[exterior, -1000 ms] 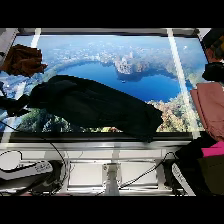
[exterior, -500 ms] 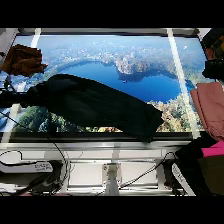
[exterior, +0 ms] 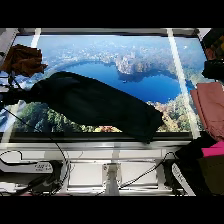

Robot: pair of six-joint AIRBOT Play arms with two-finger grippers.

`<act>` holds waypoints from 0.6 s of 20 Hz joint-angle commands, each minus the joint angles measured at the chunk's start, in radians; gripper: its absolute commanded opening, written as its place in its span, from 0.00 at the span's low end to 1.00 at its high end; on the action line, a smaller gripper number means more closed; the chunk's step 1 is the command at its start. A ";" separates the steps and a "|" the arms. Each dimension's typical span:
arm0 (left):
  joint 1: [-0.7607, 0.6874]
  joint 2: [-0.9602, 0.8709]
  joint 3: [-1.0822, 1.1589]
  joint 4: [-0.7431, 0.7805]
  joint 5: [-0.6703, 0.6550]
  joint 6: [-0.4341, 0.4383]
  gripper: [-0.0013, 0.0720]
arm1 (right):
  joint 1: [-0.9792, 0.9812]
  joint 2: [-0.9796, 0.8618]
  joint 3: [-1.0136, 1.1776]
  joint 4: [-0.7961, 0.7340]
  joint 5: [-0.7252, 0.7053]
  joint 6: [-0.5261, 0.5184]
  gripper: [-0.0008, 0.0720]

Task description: Fold the clothes and pants, and hang the long-sleeved shirts on hangers.

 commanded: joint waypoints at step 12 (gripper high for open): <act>-0.006 0.024 0.005 0.061 0.040 0.032 0.09 | -0.001 0.000 0.000 0.050 0.000 0.002 0.52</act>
